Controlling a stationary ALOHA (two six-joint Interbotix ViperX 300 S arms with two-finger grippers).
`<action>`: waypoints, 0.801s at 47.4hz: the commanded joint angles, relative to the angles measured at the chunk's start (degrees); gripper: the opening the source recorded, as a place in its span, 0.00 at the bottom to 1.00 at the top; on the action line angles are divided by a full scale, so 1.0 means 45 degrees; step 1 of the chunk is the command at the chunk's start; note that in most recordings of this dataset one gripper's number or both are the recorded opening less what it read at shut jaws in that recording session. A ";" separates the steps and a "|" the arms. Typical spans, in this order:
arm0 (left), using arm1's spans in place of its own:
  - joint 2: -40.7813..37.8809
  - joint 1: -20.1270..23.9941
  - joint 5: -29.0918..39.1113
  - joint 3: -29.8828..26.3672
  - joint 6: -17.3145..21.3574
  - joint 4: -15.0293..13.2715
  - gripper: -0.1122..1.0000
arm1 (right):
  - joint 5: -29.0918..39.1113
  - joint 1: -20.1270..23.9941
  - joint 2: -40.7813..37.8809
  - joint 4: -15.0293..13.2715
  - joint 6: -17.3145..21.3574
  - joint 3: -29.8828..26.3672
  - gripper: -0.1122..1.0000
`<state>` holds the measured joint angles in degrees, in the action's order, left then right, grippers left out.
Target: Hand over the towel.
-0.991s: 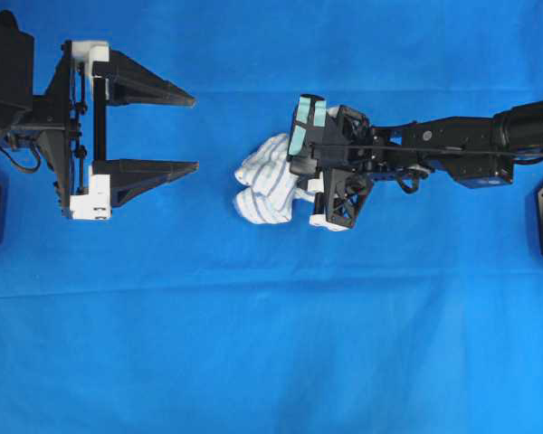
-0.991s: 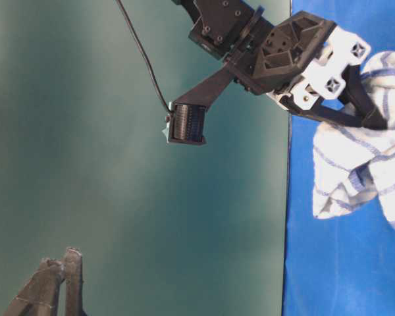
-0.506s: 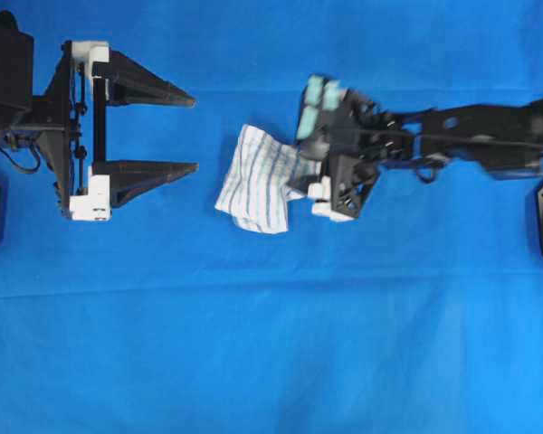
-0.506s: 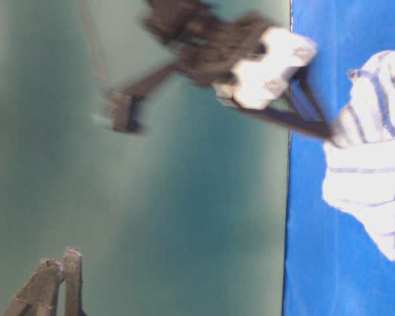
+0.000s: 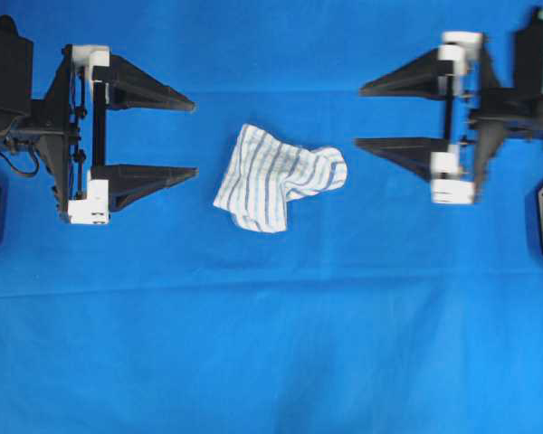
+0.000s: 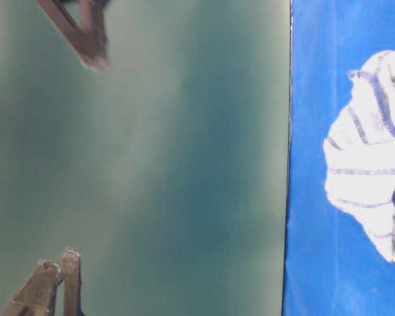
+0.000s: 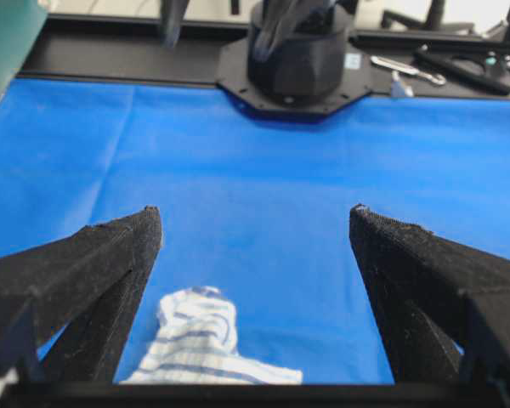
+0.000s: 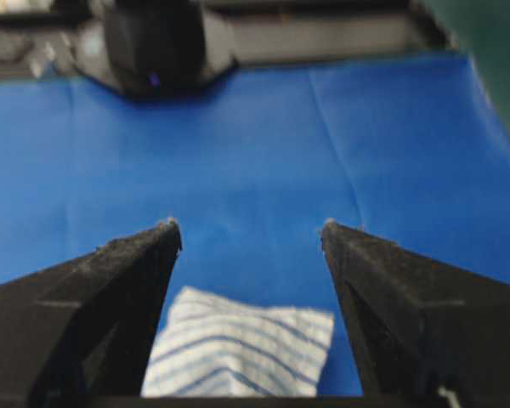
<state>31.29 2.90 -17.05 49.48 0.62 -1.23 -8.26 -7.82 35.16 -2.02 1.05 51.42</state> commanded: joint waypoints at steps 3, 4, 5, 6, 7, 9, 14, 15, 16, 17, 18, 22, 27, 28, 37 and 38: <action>0.0137 -0.0020 -0.0098 -0.0098 0.0039 0.0000 0.91 | -0.0410 0.0176 0.1035 -0.0176 -0.0020 0.0488 0.74; 0.0137 -0.0020 -0.0078 -0.0098 0.0039 0.0000 0.91 | -0.0469 0.0176 0.1133 -0.0195 -0.0020 0.0586 0.74; 0.0137 -0.0039 -0.0078 -0.0078 0.0039 0.0000 0.91 | -0.0547 0.0176 0.1230 -0.0195 -0.0020 0.0703 0.74; 0.0156 -0.0039 -0.0078 -0.0059 0.0039 0.0000 0.91 | -0.0723 0.0176 0.1367 -0.0195 -0.0020 0.0879 0.74; 0.0156 -0.0039 -0.0098 -0.0039 0.0039 0.0000 0.91 | -0.0840 0.0176 0.1426 -0.0195 -0.0020 0.0977 0.74; 0.0156 -0.0039 -0.0078 -0.0039 0.0039 0.0000 0.91 | -0.1074 0.0176 0.1465 -0.0195 0.0000 0.1113 0.74; 0.0156 -0.0039 -0.0098 -0.0020 0.0039 0.0000 0.91 | -0.1250 0.0176 0.1348 -0.0176 0.0059 0.1172 0.74; 0.0156 -0.0020 -0.0098 -0.0039 0.0039 0.0000 0.91 | -0.1250 0.0176 0.1309 -0.0176 0.0059 0.1172 0.74; 0.0156 -0.0039 -0.0098 -0.0039 0.0039 0.0000 0.91 | -0.1250 0.0176 0.1270 -0.0176 0.0059 0.1172 0.74; 0.0156 -0.0039 -0.0098 -0.0020 0.0039 0.0000 0.91 | -0.1250 0.0176 0.1250 -0.0176 0.0059 0.1152 0.74; 0.0156 -0.0039 -0.0098 -0.0039 0.0039 0.0000 0.91 | -0.1250 0.0176 0.1211 -0.0176 0.0059 0.1152 0.74; 0.0176 -0.0039 -0.0039 -0.0020 0.0039 0.0000 0.91 | -0.1250 0.0176 0.1191 -0.0176 0.0059 0.1152 0.74; 0.0469 -0.0039 0.0156 0.0117 0.0059 0.0000 0.91 | -0.0977 0.0176 0.1406 -0.0156 0.0137 0.1172 0.74; 0.0566 -0.0039 0.0254 0.0156 0.0059 0.0000 0.91 | -0.0840 0.0176 0.1543 -0.0156 0.0156 0.1172 0.74; 0.2324 -0.0039 0.1465 0.0938 0.0078 0.0020 0.91 | 0.1230 0.0176 0.3223 -0.0059 0.0176 0.1328 0.74; 0.2598 -0.0039 0.1660 0.1055 0.0078 0.0020 0.91 | 0.1445 0.0176 0.3418 -0.0059 0.0195 0.1387 0.74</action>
<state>39.29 2.81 -11.69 53.79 0.88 -1.23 -4.66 -7.12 47.99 -2.55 1.76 57.92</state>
